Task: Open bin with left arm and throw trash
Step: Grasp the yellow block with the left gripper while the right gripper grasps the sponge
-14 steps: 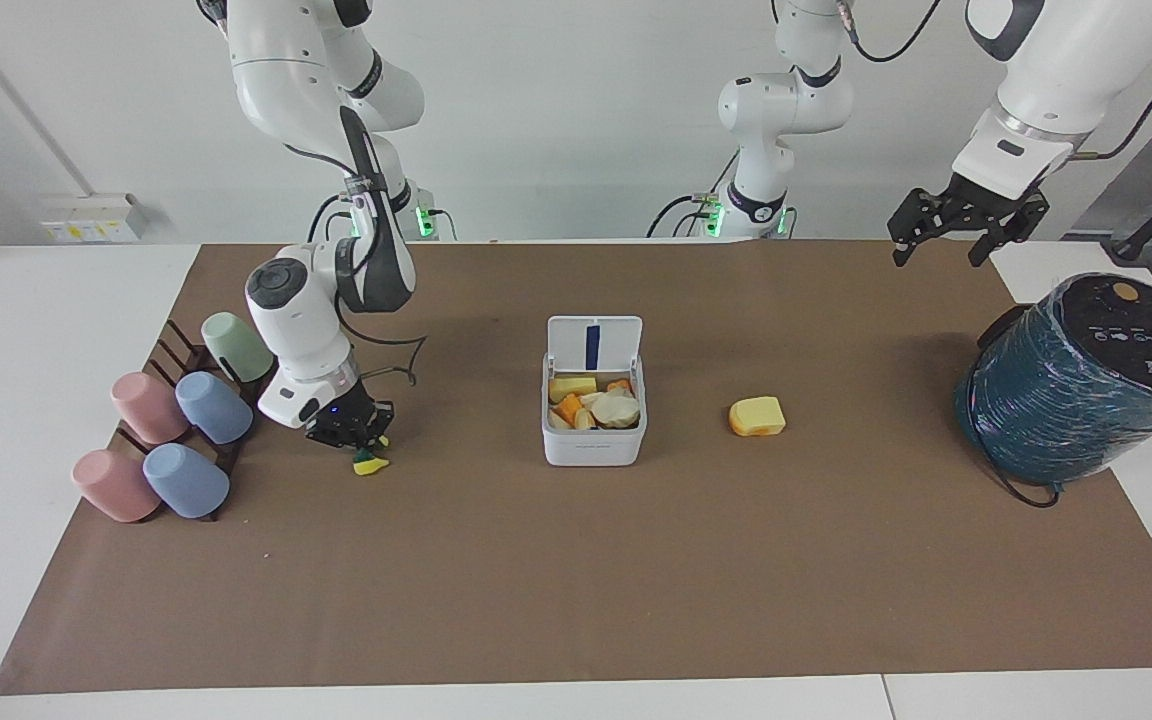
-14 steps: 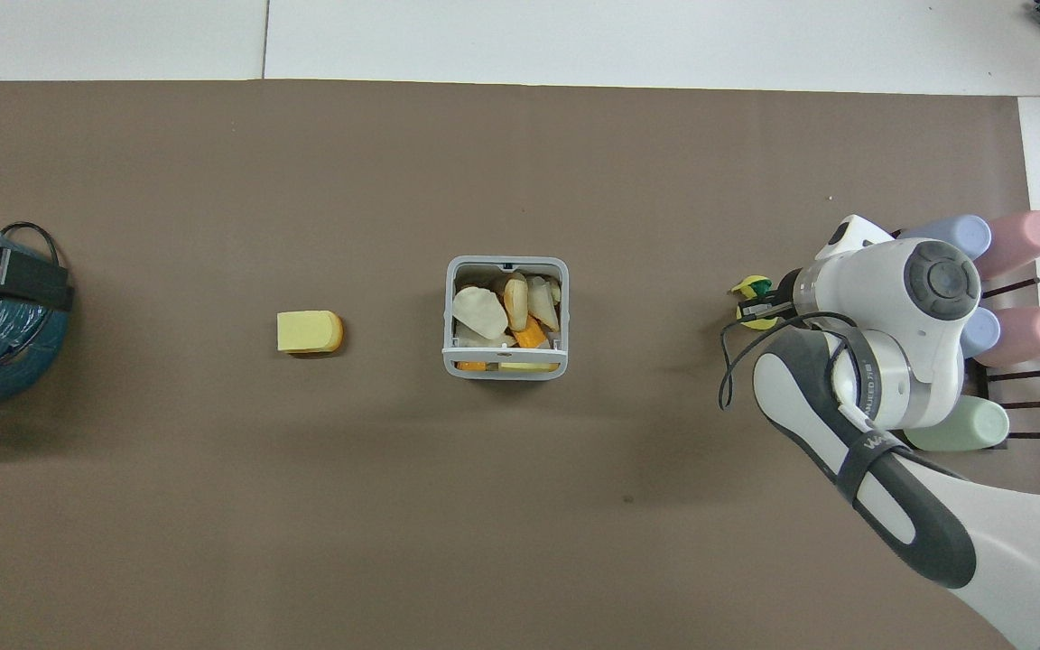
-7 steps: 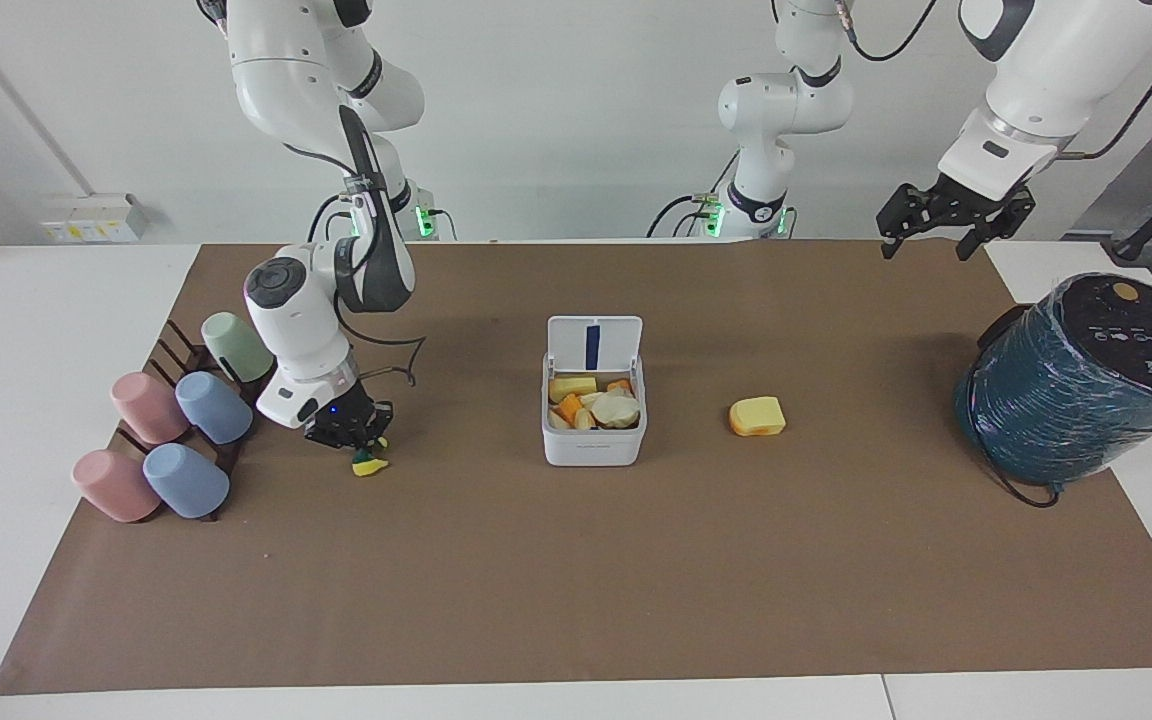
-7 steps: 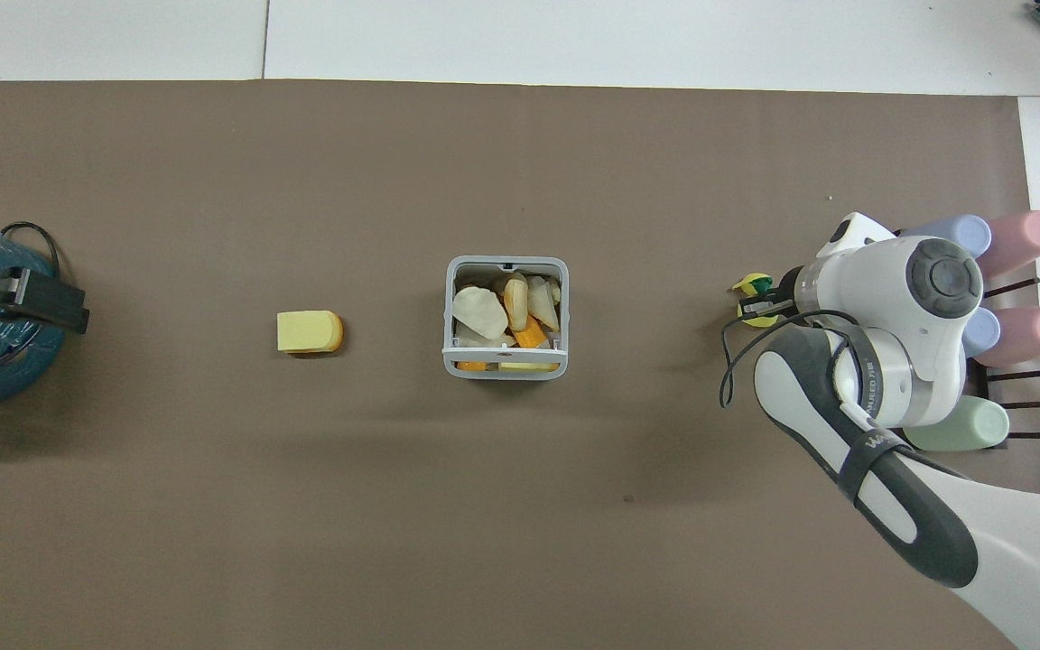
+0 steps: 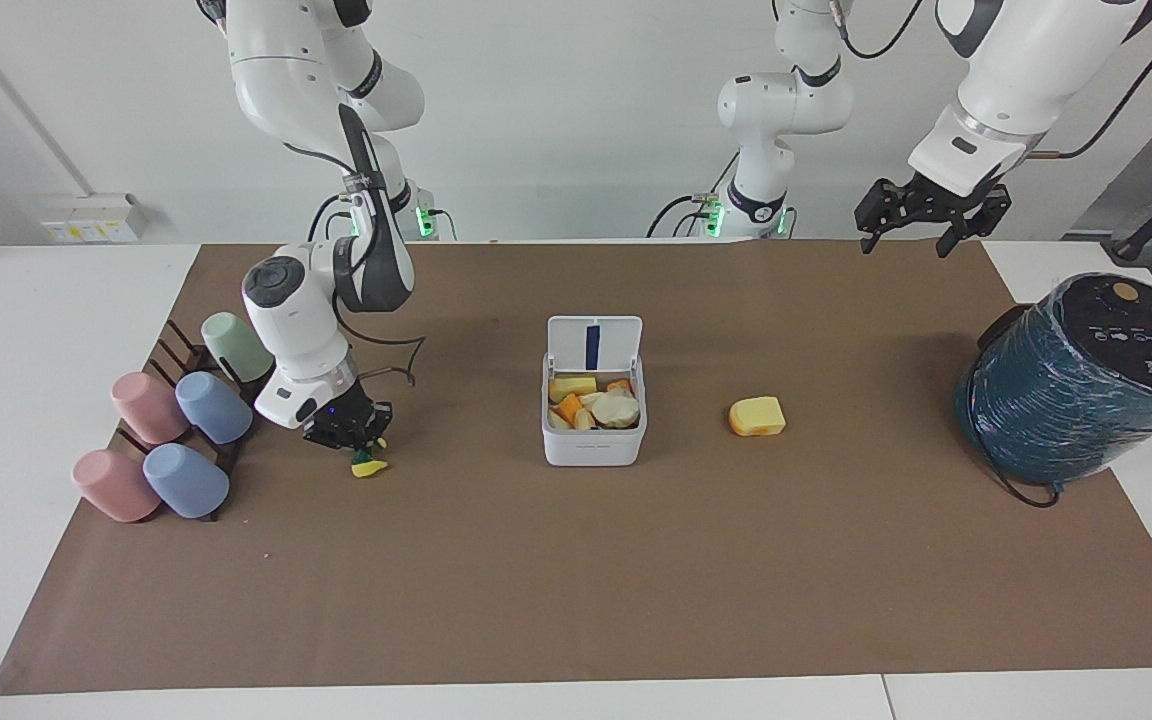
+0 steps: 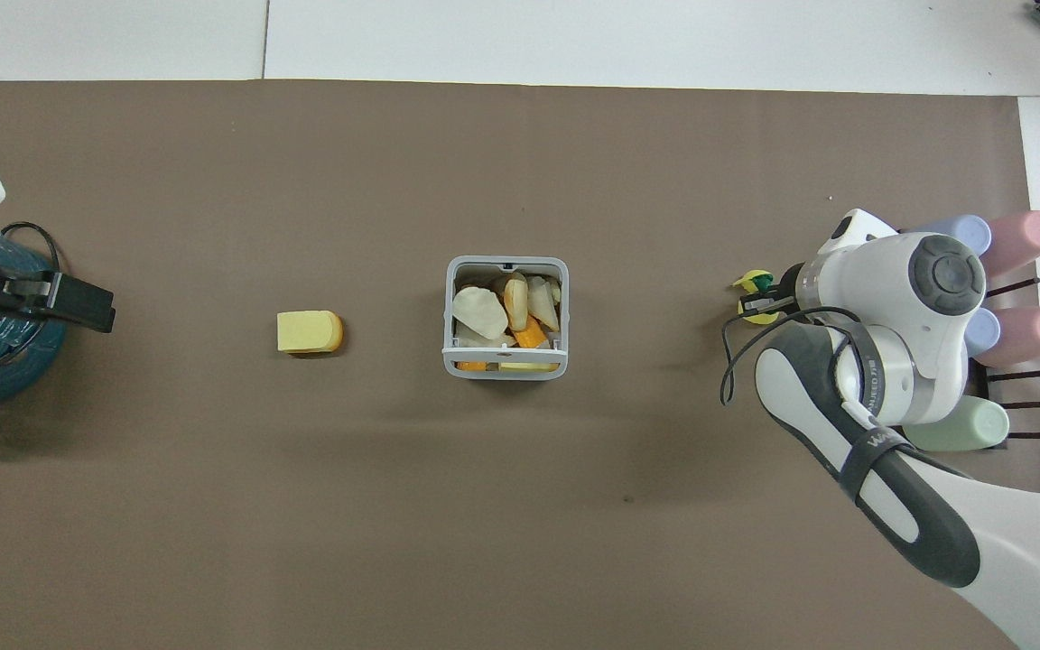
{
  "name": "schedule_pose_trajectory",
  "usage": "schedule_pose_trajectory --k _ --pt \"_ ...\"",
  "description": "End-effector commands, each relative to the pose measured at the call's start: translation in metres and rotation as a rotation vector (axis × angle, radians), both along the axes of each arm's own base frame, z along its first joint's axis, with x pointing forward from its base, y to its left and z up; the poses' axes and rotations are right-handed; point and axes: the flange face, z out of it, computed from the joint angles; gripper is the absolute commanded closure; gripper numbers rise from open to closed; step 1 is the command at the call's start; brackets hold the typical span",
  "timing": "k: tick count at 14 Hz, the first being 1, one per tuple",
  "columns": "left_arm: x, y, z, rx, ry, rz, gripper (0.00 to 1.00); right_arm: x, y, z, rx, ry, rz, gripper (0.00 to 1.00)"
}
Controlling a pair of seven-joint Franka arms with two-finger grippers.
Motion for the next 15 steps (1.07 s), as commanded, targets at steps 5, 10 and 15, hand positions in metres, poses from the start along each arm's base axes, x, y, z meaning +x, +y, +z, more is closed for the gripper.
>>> schedule_pose_trajectory --k 5,10,15 --pt "0.004 -0.035 -0.068 -0.023 -0.094 0.032 0.00 0.000 0.001 0.018 0.003 0.024 -0.074 1.00" --pt "0.011 -0.103 -0.158 -0.049 -0.128 0.126 0.00 0.000 0.017 0.061 0.032 0.043 -0.160 1.00" --pt "-0.002 -0.097 -0.222 -0.067 -0.174 0.126 0.00 0.001 0.032 0.073 0.045 0.046 -0.191 1.00"
